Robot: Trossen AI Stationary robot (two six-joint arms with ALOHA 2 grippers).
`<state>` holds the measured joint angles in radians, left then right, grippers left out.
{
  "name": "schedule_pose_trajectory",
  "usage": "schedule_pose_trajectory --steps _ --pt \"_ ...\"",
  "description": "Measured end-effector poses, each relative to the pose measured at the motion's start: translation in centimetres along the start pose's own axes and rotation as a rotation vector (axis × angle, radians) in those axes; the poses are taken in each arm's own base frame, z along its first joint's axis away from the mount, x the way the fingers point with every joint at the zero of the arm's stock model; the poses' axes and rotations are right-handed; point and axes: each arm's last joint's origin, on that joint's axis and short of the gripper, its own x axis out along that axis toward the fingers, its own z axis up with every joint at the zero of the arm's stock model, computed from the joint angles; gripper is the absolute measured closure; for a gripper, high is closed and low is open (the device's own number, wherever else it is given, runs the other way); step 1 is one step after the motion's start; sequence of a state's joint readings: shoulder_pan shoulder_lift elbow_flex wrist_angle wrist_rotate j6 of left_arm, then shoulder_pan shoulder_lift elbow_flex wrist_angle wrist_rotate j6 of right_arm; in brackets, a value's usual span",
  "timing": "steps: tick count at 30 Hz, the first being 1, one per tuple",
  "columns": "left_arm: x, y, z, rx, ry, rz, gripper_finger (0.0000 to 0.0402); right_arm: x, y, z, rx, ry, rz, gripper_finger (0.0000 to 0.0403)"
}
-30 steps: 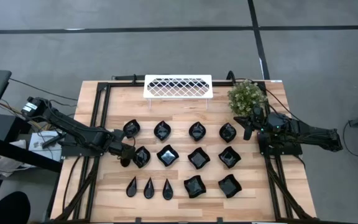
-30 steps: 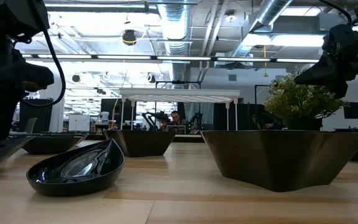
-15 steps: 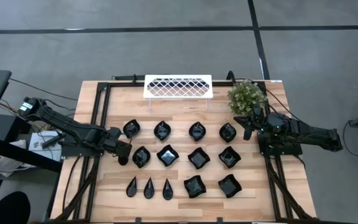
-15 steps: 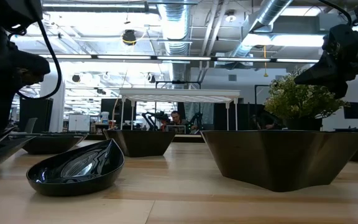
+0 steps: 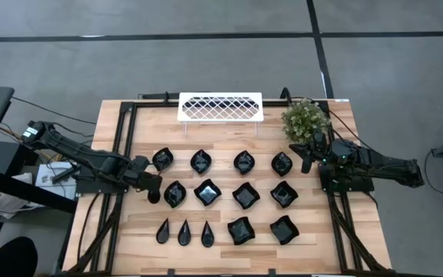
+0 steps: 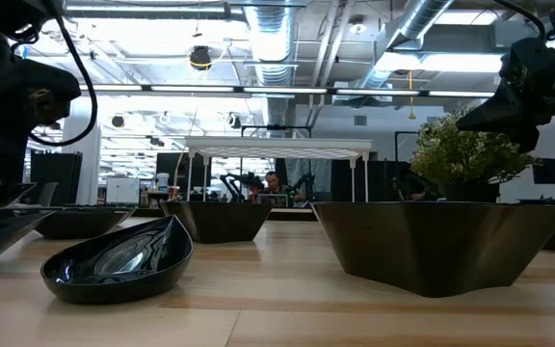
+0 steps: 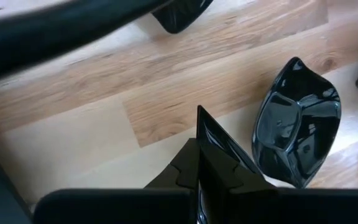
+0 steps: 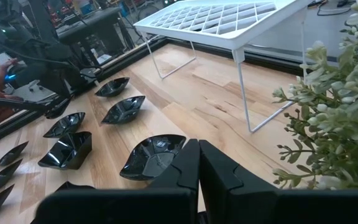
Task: Pick & Place Mini shaped plates
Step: Put the black drop shaped plate on the shelf
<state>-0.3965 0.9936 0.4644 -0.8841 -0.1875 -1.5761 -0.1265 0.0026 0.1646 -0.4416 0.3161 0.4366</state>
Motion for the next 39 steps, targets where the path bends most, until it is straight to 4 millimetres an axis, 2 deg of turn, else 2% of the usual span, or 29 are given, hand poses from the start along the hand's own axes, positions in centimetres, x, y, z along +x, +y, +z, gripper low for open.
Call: schedule_pose_trajectory --steps 22,27,36,39 --pt "0.30 -0.22 -0.18 0.017 0.042 0.004 0.0398 0.00 0.00 0.00 0.001 0.000 0.000 0.0403" --pt "0.48 0.01 -0.32 -0.052 0.076 0.024 0.0398 0.00 0.00 0.01 0.001 -0.001 0.000 0.0403" --pt "0.45 -0.16 -0.31 -0.080 0.076 0.003 0.0398 0.00 0.00 0.01 0.001 -0.001 0.000 0.0403" --pt "0.44 -0.45 -0.31 -0.041 0.077 -0.029 0.0398 0.00 0.00 0.01 0.001 -0.001 0.000 0.0403"
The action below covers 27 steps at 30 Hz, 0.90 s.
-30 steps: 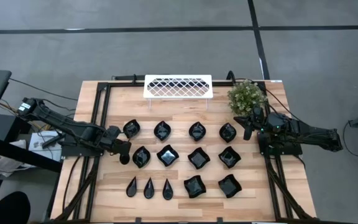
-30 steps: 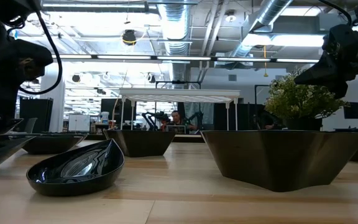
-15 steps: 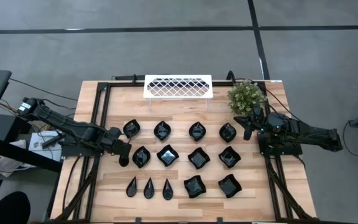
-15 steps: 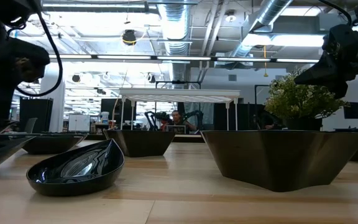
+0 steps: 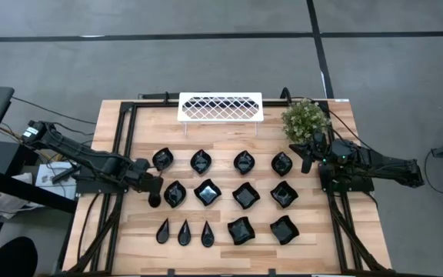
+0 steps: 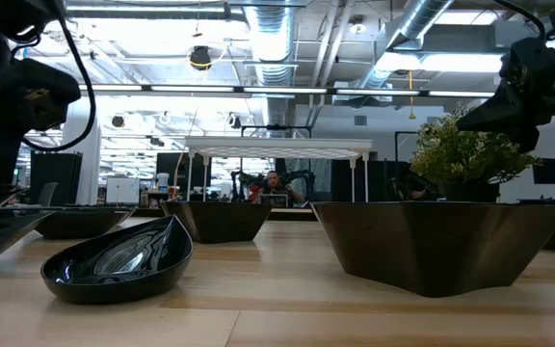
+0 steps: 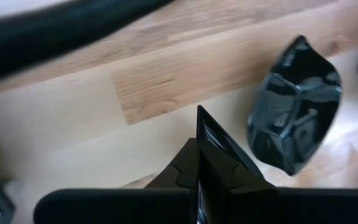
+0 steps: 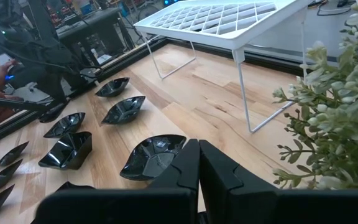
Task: Pick & Place Mini shaped plates
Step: Put the black drop shaped plate on the shelf
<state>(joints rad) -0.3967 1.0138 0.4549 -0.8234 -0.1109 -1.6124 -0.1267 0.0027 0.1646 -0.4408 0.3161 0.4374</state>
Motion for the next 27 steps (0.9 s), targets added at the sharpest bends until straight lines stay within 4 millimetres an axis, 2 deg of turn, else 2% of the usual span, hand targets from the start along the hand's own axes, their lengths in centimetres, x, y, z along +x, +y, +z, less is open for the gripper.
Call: schedule_pose_trajectory --steps 9,17,22,27 --pt "-0.1 -0.2 0.0 0.056 0.018 -0.033 0.0398 0.0 0.0 0.0 0.000 0.000 0.000 0.0403" --pt "-1.4 0.1 -0.1 0.068 0.058 -0.144 0.0398 0.0 0.0 0.0 0.016 0.002 0.003 0.0403" --pt "-2.1 0.2 0.1 0.051 0.008 -0.212 0.0398 0.0 0.3 -0.1 0.148 0.054 0.090 0.0403" --pt "-2.4 -0.2 0.3 0.037 -0.049 -0.263 0.0399 0.3 0.8 0.1 0.177 0.082 0.176 0.0403"
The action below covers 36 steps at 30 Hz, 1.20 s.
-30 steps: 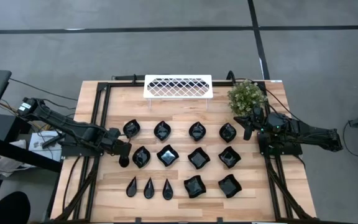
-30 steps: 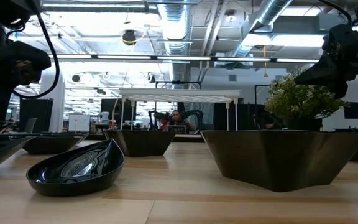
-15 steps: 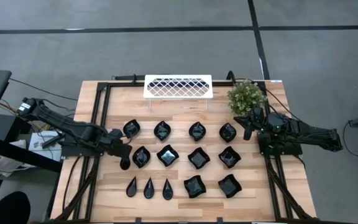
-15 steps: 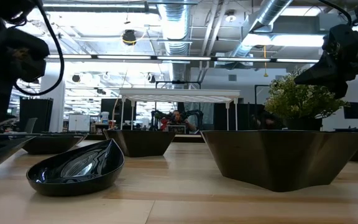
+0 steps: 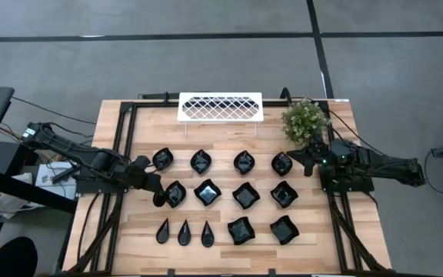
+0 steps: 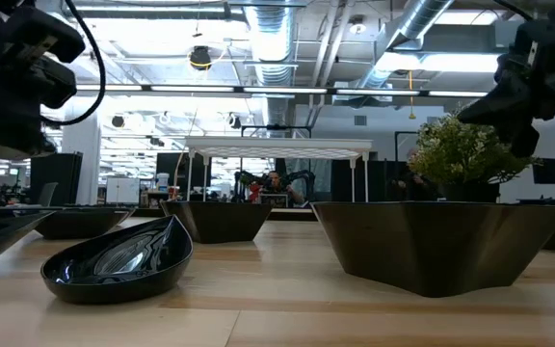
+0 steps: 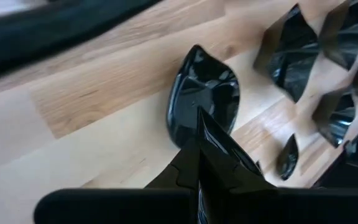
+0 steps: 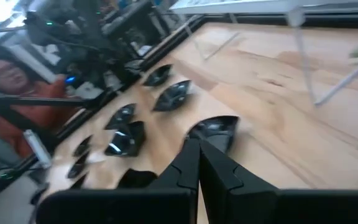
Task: Pick & Place Mini shaped plates
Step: Put the black drop shaped plate on the shelf
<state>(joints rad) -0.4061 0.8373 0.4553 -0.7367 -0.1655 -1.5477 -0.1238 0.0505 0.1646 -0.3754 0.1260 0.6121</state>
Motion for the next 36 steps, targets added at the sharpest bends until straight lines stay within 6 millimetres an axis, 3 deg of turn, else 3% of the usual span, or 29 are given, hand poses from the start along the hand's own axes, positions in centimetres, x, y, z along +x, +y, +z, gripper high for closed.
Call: schedule_pose_trajectory --steps 8,18,24,32,36 --pt "0.4 0.3 0.1 0.008 -0.061 0.010 0.0399 1.1 0.6 0.3 -0.015 0.023 0.048 0.0403" --pt "0.7 2.1 -0.7 -0.066 0.187 0.150 0.0399 1.7 0.6 -0.2 -0.012 0.125 0.067 0.0403" --pt "0.5 2.1 -0.9 -0.111 0.220 0.145 0.0399 1.7 0.6 -0.2 -0.013 0.123 0.067 0.0403" --pt "0.2 1.6 -0.9 0.059 0.230 0.041 0.0398 1.7 0.6 -0.2 -0.020 0.120 0.064 0.0403" --pt "0.2 2.4 -1.1 0.041 0.300 0.135 0.0398 1.7 0.6 -0.1 -0.020 0.120 0.064 0.0403"
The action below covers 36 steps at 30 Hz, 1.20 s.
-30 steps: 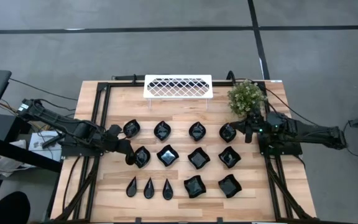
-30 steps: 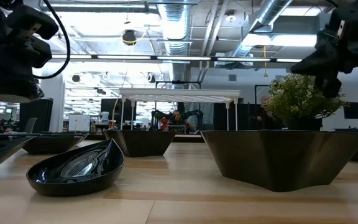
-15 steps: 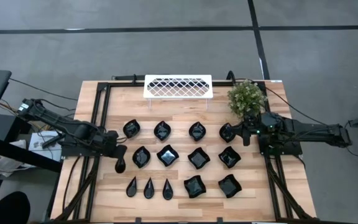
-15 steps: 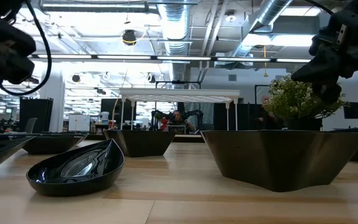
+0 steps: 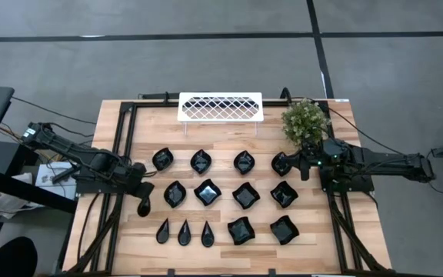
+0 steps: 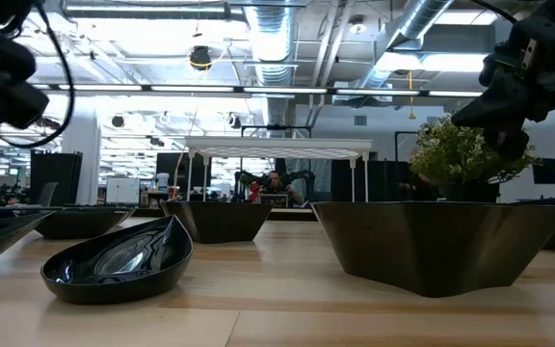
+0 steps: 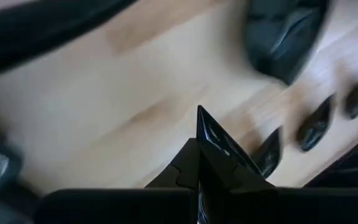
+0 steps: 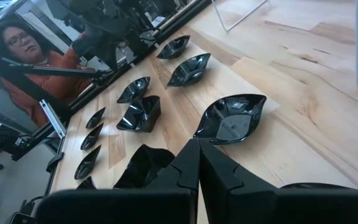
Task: Pick & Place Mini shaped plates
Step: Put the black drop shaped plate on the shelf
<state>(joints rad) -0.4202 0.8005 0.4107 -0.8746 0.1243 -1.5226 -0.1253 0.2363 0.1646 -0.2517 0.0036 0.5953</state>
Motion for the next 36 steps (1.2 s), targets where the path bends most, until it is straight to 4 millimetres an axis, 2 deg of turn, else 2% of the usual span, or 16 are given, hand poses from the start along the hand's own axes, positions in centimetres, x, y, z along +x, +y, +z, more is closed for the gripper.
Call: schedule_pose_trajectory --steps 2,5,7,13,17,21,23,27,32,36 --pt "-0.1 -0.2 0.0 -0.007 0.004 -0.027 0.0398 0.0 0.0 0.0 0.000 0.000 -0.001 0.0403" --pt "0.2 0.3 0.1 -0.175 -0.024 0.028 0.0398 0.0 0.0 0.0 0.000 -0.002 0.000 0.0403" --pt "0.5 0.5 0.2 -0.223 -0.041 0.030 0.0398 0.0 0.0 0.0 0.000 -0.002 0.001 0.0403" --pt "0.7 0.2 0.1 0.024 -0.030 0.027 0.0398 0.0 0.0 0.0 0.005 -0.002 0.001 0.0403" --pt "0.5 -0.1 0.1 0.018 -0.058 -0.025 0.0398 0.0 0.0 0.0 0.008 -0.003 0.001 0.0403" --pt "0.5 0.6 0.1 -0.136 -0.043 0.043 0.0398 0.0 0.0 0.0 0.008 -0.005 0.002 0.0403" --pt "0.7 0.7 0.2 -0.159 -0.067 0.049 0.0398 0.0 0.0 0.1 0.008 -0.007 0.001 0.0403" --pt "0.5 0.1 0.5 -0.140 -0.178 -0.035 0.0398 0.0 0.4 0.6 0.007 -0.058 0.044 0.0403" --pt "-0.3 -1.1 1.1 -0.036 -0.387 -0.202 0.0398 0.3 1.3 1.3 -0.014 -0.121 0.119 0.0403" --pt "-0.9 -1.1 1.1 0.004 -0.436 -0.247 0.0398 0.8 1.8 1.3 -0.036 -0.114 0.152 0.0403"
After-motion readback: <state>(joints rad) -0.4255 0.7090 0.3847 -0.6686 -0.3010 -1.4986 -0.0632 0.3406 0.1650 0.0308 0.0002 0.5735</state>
